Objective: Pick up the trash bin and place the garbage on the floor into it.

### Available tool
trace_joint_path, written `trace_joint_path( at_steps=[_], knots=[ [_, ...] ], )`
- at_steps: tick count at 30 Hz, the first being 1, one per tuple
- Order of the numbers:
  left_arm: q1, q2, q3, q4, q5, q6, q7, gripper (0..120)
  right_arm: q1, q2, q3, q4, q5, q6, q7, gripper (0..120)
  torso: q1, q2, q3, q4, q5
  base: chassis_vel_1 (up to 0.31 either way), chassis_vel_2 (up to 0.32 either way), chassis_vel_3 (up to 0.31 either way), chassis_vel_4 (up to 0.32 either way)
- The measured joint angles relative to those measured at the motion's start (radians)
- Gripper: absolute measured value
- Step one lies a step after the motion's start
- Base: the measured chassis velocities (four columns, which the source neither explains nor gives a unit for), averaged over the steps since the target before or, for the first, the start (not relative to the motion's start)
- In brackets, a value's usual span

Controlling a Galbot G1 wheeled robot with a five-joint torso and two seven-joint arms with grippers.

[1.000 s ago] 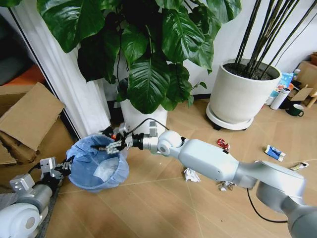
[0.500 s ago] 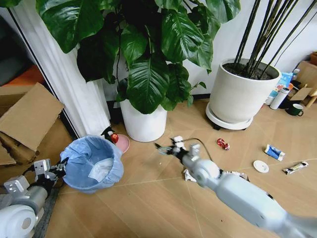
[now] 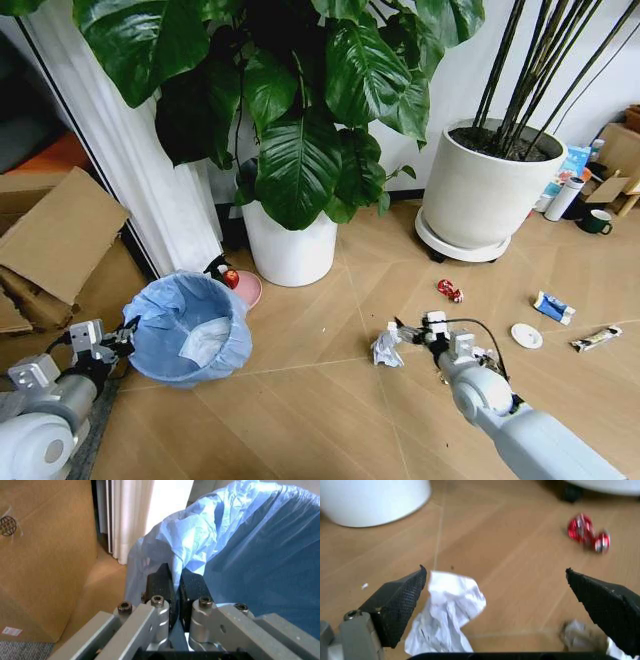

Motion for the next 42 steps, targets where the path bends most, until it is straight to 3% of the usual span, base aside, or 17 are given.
trace_joint_path(
  at_steps=[10,25,35,42],
  knots=[
    [-0.006,-0.004,0.009,0.006,0.003,0.002,-0.003,0,0.094,0.120,-0.068,-0.155,0.024,0.035,-0.018,100,0.000,0.000,0.000,0.0002,-0.0002,0.000,0.000,0.000,0.000],
    [0.000,-0.013,-0.001,0.000,0.004,0.003,-0.006,0,0.194,0.211,-0.162,-0.264,0.013,0.012,0.056,99,0.000,0.000,0.000,0.0000,-0.0002,0.000,0.000,0.000,0.000],
    [-0.003,-0.017,-0.002,0.001,0.004,0.004,-0.010,0,0.249,0.276,-0.209,-0.345,0.030,-0.012,0.161,69,0.000,0.000,0.000,0.0001,-0.0003,0.000,0.000,0.000,0.000],
    [-0.007,-0.018,-0.004,0.005,0.003,0.005,-0.013,0,0.279,0.285,-0.219,-0.365,0.037,-0.031,0.228,39,0.000,0.000,0.000,0.0001,-0.0001,0.000,0.000,0.000,0.000]
  ],
)
